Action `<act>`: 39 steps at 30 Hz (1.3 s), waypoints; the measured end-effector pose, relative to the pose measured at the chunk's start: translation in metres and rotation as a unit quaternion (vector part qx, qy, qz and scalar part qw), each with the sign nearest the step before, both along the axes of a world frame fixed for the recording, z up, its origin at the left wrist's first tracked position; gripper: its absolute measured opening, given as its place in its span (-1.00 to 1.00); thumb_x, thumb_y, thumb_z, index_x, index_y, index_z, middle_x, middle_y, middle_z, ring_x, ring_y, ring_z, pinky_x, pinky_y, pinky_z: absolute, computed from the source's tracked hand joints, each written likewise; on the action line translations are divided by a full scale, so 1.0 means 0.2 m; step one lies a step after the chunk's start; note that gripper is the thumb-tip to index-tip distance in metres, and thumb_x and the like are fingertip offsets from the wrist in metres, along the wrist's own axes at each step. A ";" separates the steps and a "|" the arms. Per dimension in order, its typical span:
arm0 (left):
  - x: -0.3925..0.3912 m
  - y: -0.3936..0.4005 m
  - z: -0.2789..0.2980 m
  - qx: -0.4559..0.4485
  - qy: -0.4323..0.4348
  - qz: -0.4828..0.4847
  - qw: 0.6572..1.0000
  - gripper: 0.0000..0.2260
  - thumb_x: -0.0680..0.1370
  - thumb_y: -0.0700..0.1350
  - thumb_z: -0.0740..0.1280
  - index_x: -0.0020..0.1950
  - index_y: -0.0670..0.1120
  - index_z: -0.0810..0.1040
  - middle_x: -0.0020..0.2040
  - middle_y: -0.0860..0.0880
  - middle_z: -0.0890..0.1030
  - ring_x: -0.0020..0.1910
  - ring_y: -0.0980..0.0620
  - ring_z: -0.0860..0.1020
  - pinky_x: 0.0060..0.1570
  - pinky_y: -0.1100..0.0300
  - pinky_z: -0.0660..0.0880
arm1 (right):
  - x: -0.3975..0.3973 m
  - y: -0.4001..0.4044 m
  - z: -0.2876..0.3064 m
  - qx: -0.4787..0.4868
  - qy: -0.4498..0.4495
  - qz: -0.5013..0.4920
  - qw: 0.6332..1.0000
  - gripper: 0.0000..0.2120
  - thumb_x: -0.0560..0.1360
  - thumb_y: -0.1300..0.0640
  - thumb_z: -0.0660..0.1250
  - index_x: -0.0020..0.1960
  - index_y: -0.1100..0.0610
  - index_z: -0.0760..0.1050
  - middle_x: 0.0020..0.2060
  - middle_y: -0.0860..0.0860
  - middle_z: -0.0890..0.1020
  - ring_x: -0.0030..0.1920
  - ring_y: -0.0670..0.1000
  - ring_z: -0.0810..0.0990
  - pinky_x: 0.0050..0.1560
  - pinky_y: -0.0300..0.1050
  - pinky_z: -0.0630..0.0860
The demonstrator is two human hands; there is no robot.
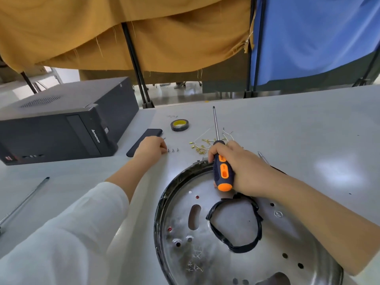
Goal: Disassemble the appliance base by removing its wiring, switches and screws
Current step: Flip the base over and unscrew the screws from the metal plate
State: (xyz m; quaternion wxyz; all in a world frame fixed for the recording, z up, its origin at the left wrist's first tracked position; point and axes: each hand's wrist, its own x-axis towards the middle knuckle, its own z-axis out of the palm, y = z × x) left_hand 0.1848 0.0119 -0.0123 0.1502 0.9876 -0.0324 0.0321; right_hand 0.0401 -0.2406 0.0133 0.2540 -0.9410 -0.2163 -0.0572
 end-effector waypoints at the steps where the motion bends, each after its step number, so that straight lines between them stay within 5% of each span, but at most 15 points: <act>1: 0.00 0.01 0.00 0.000 -0.002 -0.006 1.000 -0.91 0.54 -0.18 0.31 -0.02 -0.07 0.60 0.03 -0.05 0.61 -0.02 -0.03 0.53 -0.02 0.07 0.51 | 0.00 0.00 0.00 0.001 0.001 0.000 1.000 -0.49 0.33 0.12 0.43 0.00 -0.33 0.22 -0.07 -0.15 0.31 -0.14 0.02 0.50 -0.06 0.03 0.52; 8: -0.13 0.03 0.08 -0.042 -0.007 -0.013 0.999 -0.56 0.55 -0.18 0.29 0.41 -0.03 0.28 0.11 -0.04 0.55 -0.01 -0.02 0.48 -0.08 0.15 0.40 | -0.07 -0.01 0.16 0.149 0.000 0.024 0.989 -0.45 0.26 0.06 0.58 0.09 -0.15 0.32 0.00 -0.15 0.48 -0.02 -0.11 0.51 0.02 -0.05 0.49; 11: -0.28 -0.03 0.16 -0.228 0.012 -0.028 0.973 -0.70 0.57 -0.11 0.27 0.31 -0.06 0.39 0.07 -0.03 0.58 -0.08 -0.02 0.58 -0.13 0.15 0.52 | -0.13 -0.06 0.31 0.231 0.107 0.019 0.967 -0.18 0.10 -0.11 0.64 0.24 -0.13 0.28 -0.04 -0.14 0.48 -0.19 -0.28 0.54 -0.21 -0.41 0.45; 13: -0.42 -0.08 0.21 -0.329 0.079 -0.060 0.939 -0.78 0.58 -0.03 0.27 0.20 -0.04 0.46 0.05 -0.02 0.61 -0.08 0.00 0.62 -0.10 0.18 0.57 | -0.17 -0.12 0.38 0.301 0.200 0.038 0.931 -0.11 0.10 -0.15 0.60 0.32 -0.06 0.28 -0.08 -0.15 0.53 -0.18 -0.24 0.58 -0.15 -0.32 0.50; 17: -0.65 -0.14 0.23 -0.384 0.138 -0.085 0.909 -0.75 0.57 0.10 0.24 0.16 0.01 0.50 0.04 0.07 0.61 -0.02 0.05 0.60 -0.10 0.24 0.53 | -0.21 -0.25 0.39 0.485 0.263 -0.027 0.833 -0.53 0.40 -0.26 0.33 0.06 0.10 0.46 -0.28 0.02 0.52 -0.29 0.00 0.54 -0.30 -0.12 0.54; 19: -0.71 -0.16 0.22 -0.403 0.129 -0.078 0.903 -0.76 0.57 0.10 0.23 0.16 0.03 0.50 0.06 0.10 0.60 -0.01 0.07 0.57 -0.10 0.26 0.51 | -0.21 -0.30 0.34 0.455 0.244 -0.136 0.846 -0.91 0.54 0.05 0.27 -0.05 0.07 0.46 -0.23 0.10 0.47 -0.36 0.03 0.50 -0.43 -0.17 0.49; 20: -0.74 -0.16 0.22 -0.415 0.125 -0.072 0.898 -0.77 0.57 0.11 0.23 0.15 0.04 0.50 0.06 0.12 0.60 -0.01 0.07 0.57 -0.09 0.25 0.50 | -0.21 -0.34 0.30 0.426 0.239 -0.179 0.854 -0.94 0.54 0.18 0.21 -0.05 0.07 0.46 -0.22 0.12 0.46 -0.38 0.05 0.48 -0.47 -0.17 0.46; 24: -0.85 -0.16 0.19 -0.457 0.132 -0.046 0.878 -0.79 0.55 0.15 0.26 0.10 0.12 0.55 -0.01 0.18 0.62 -0.07 0.16 0.59 -0.12 0.26 0.50 | -0.22 -0.50 0.16 0.267 0.210 -0.287 0.896 -0.77 0.50 0.22 0.16 0.12 0.01 0.39 -0.23 0.08 0.50 -0.39 0.02 0.45 -0.44 -0.19 0.38; 28: -0.91 -0.17 0.17 -0.480 0.149 -0.032 0.864 -0.78 0.56 0.10 0.26 0.12 0.07 0.59 -0.02 0.03 0.67 -0.05 0.04 0.65 -0.01 0.12 0.57 | -0.24 -0.60 0.01 0.113 0.149 -0.322 0.928 -0.71 0.48 0.22 0.18 0.17 0.02 0.26 -0.26 0.01 0.47 -0.42 0.03 0.43 -0.50 -0.28 0.32; 33: -0.94 -0.19 0.15 -0.500 0.134 -0.018 0.856 -0.81 0.57 0.04 0.28 0.13 0.05 0.58 0.01 0.01 0.67 -0.06 0.02 0.65 -0.06 0.15 0.58 | -0.23 -0.59 -0.18 -0.029 0.092 -0.327 0.940 -0.62 0.52 0.22 0.16 0.33 0.08 0.29 0.16 0.16 0.37 0.14 0.18 0.39 0.15 0.00 0.40; 39: -0.96 -0.19 0.14 -0.519 0.137 -0.011 0.844 -0.82 0.58 0.02 0.28 0.11 0.05 0.60 -0.03 0.00 0.68 -0.07 0.01 0.66 -0.08 0.13 0.58 | -0.20 -0.56 -0.14 -0.090 0.115 -0.342 0.928 -0.69 0.57 0.07 0.15 0.30 0.02 0.35 0.20 0.14 0.32 0.23 0.20 0.29 0.25 0.03 0.33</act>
